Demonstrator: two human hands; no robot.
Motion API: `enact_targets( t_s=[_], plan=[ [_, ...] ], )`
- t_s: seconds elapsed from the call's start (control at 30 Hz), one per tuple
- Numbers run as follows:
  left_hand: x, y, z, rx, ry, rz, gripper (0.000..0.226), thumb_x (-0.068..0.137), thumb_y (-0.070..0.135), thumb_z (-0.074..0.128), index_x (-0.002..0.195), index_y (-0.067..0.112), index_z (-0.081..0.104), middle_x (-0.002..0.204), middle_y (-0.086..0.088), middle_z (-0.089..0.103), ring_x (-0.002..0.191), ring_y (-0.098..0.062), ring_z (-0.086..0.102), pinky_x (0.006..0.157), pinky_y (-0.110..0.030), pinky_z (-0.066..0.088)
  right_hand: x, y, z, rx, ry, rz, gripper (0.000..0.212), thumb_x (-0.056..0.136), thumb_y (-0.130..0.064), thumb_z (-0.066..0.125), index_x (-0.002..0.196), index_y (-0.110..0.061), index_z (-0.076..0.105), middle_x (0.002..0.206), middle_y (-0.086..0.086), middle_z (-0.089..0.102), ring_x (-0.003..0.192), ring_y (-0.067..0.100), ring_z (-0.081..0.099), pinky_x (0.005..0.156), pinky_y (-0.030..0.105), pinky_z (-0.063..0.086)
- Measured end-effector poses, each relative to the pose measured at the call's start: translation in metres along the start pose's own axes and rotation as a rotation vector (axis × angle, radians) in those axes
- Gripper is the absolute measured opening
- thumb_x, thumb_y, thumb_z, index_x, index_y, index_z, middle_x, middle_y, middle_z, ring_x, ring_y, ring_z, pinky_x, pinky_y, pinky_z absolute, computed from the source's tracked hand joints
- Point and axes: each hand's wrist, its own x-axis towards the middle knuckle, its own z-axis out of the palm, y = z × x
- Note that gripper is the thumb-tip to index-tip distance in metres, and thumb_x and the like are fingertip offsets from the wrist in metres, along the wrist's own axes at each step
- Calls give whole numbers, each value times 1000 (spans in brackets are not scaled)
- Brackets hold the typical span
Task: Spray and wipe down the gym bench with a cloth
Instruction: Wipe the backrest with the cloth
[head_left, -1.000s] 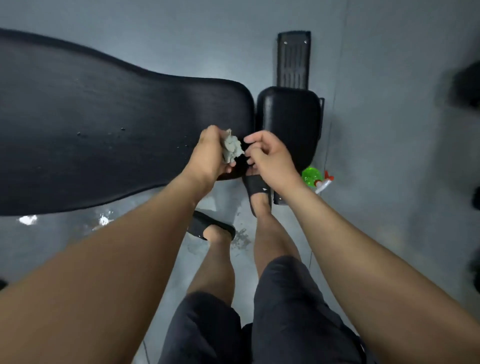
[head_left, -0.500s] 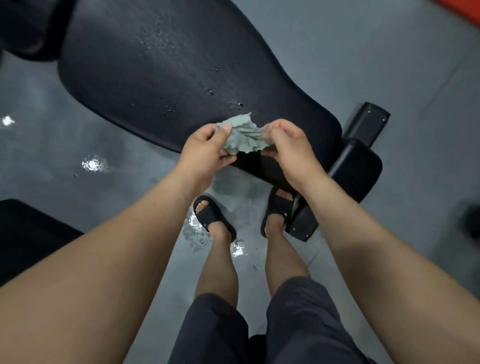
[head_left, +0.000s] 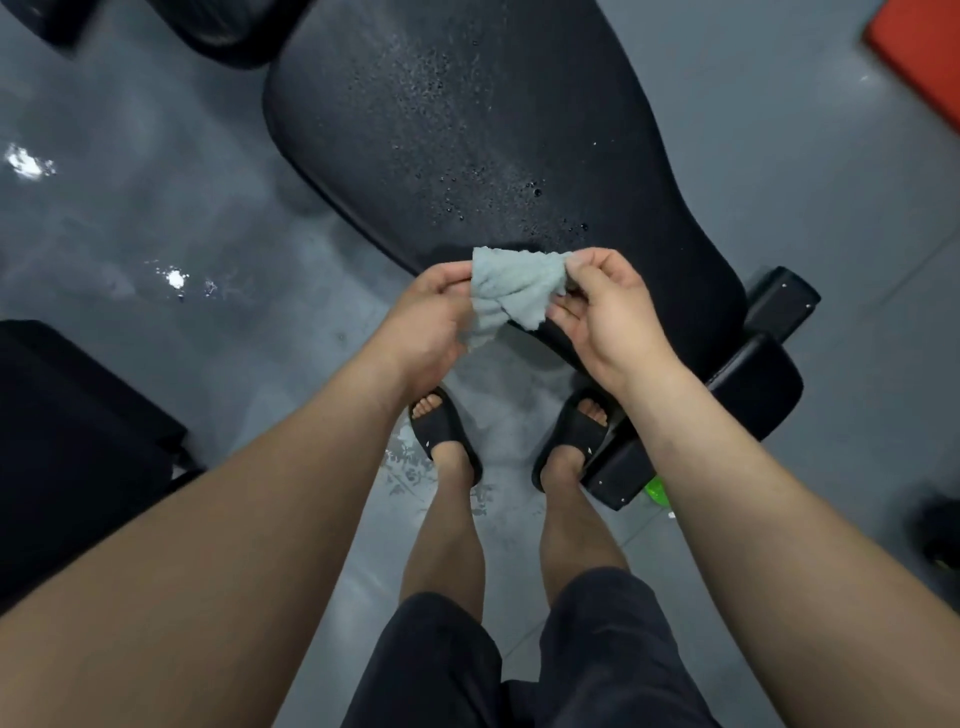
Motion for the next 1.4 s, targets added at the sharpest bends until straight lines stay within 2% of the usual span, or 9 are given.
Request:
enact_targets(
  t_s=[0.13, 0.27, 0.47, 0.67, 0.77, 0.9, 1.0, 1.13, 1.4],
  plan=[
    [-2, 10, -18, 48, -104, -57, 36, 86, 3, 51, 119, 0, 64, 111, -16, 69, 99, -32, 65, 86, -38, 53, 1, 12, 13, 13, 2, 77, 18, 106, -11, 44, 92, -21, 50, 88, 2, 70, 88, 23, 72, 90, 42, 58],
    [1, 13, -28, 389, 156, 146, 4, 96, 18, 65, 92, 16, 65, 70, 8, 65, 57, -4, 57, 63, -24, 50, 6, 22, 25, -120, 45, 57, 17, 105, -17, 44, 91, -24, 48, 81, 2, 62, 70, 18, 62, 64, 33, 51],
    [2, 29, -46, 653, 219, 393, 12, 103, 31, 50, 98, 20, 51, 74, 7, 56, 67, -8, 50, 68, -31, 49, 10, 22, 54, -386, 65, -29, 5, 96, -31, 55, 98, -35, 54, 83, -5, 58, 69, 11, 55, 62, 34, 46],
    [13, 71, -64, 617, 305, 426, 15, 102, 21, 53, 110, 28, 43, 74, 1, 55, 60, -11, 52, 63, -28, 50, 8, -9, 84, -807, -368, -234, 54, 87, -36, 78, 132, -47, 51, 129, -4, 52, 112, -4, 55, 98, 8, 41],
    [22, 92, -73, 480, 281, 374, 17, 101, 16, 53, 100, 32, 48, 70, 1, 55, 60, -14, 53, 66, -40, 55, 23, -14, 101, -980, -350, -324, 30, 82, -26, 84, 109, -28, 71, 126, 4, 51, 110, -9, 48, 92, -2, 30],
    [33, 116, -69, 315, 243, 305, 10, 104, 11, 49, 102, 20, 54, 70, -1, 60, 49, -7, 53, 49, -23, 46, 47, -20, 111, -938, -262, -385, 11, 86, -22, 78, 77, -23, 71, 119, -3, 49, 115, 2, 50, 101, 11, 33],
    [51, 123, -68, 566, 280, 404, 8, 98, 18, 54, 93, 22, 60, 78, 2, 64, 65, -11, 59, 69, -29, 53, 59, -33, 112, -868, -150, -391, 16, 88, -29, 69, 74, -23, 65, 119, -12, 54, 117, 7, 54, 101, 22, 39],
    [86, 133, -68, 1104, 358, 613, 12, 93, 21, 53, 94, 17, 64, 102, -3, 61, 99, -20, 52, 86, -28, 41, 79, -58, 108, -653, -35, -299, 18, 95, -30, 59, 83, -17, 54, 77, -4, 58, 69, 6, 54, 66, 23, 44],
    [165, 145, -49, 1521, 555, 915, 45, 94, 33, 46, 137, 21, 54, 147, -10, 45, 139, -33, 35, 116, -53, 25, 137, -102, 86, -405, 123, -334, 20, 82, -37, 64, 98, -30, 56, 106, 4, 70, 104, 33, 69, 86, 63, 56]
  ],
)
